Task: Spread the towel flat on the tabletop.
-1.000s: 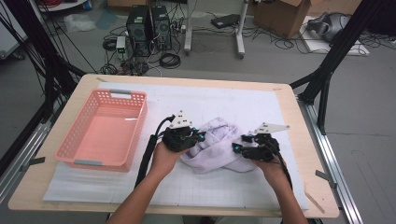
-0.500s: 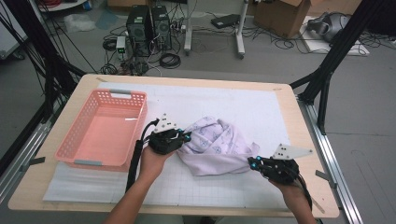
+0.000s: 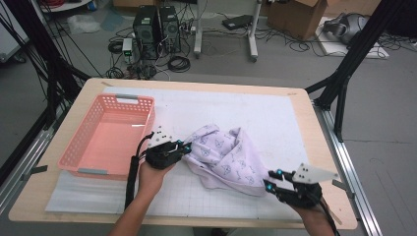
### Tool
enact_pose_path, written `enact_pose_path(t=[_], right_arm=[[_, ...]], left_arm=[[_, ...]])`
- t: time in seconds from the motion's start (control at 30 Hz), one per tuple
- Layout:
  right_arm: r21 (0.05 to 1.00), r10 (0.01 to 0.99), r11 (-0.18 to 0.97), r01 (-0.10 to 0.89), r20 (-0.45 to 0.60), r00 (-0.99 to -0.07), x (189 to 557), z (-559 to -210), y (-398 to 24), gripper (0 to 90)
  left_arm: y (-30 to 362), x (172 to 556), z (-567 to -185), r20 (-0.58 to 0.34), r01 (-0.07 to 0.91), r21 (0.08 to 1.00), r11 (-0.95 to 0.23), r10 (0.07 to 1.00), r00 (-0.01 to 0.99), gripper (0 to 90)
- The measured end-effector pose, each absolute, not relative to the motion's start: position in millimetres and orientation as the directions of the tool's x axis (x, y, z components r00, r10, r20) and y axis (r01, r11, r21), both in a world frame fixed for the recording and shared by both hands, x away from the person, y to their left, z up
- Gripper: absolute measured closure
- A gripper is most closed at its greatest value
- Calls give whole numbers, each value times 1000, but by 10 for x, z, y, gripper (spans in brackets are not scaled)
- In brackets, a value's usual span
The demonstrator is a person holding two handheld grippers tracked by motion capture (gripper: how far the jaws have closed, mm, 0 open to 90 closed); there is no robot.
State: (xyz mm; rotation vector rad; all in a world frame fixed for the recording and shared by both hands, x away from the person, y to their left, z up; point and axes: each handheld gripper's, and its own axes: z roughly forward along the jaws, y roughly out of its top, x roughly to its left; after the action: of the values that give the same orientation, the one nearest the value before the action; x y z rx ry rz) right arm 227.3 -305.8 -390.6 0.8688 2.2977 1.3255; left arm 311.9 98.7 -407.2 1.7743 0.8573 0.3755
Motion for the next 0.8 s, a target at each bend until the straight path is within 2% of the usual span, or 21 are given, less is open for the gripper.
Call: enact_pose_path(t=[0.13, 0.2, 0.3, 0.4, 0.47, 0.53, 0.57, 0.6, 0.8], right_arm=[[841, 732, 385, 380, -27, -681, 2718, -3880, -2815, 388], [820, 758, 426, 383, -92, -646, 2929, -3941, -2656, 370], [763, 779, 457, 457, -94, -620, 3220, -4131, -2468, 344], [701, 784, 468, 539, -47, -619, 3398, -4323, -2366, 338], [688, 780, 458, 563, -8, -626, 3436, -4383, -2349, 419], [688, 770, 452, 568, 21, -637, 3439, -4381, -2375, 633], [685, 764, 454, 569, 28, -644, 3427, -4367, -2395, 770], [683, 759, 453, 573, 43, -650, 3410, -4353, -2416, 829], [740, 763, 416, 528, 31, -645, 3169, -4227, -2668, 859]], left_arm=[[1001, 3100, -4092, -150, 367, 915, -168, 703, 696, 813], [1007, 3090, -4101, -155, 368, 916, -163, 700, 697, 812], [1024, 3077, -4118, -158, 370, 914, -164, 697, 700, 810], [1037, 3068, -4140, -156, 367, 915, -169, 691, 706, 810], [1039, 3062, -4150, -156, 367, 915, -169, 689, 707, 810], [1045, 3059, -4155, -156, 367, 914, -172, 687, 710, 810], [1047, 3053, -4156, -158, 368, 914, -170, 687, 709, 809], [1049, 3048, -4155, -157, 369, 914, -171, 687, 709, 809], [1071, 3013, -4156, -159, 368, 914, -171, 684, 712, 802]])
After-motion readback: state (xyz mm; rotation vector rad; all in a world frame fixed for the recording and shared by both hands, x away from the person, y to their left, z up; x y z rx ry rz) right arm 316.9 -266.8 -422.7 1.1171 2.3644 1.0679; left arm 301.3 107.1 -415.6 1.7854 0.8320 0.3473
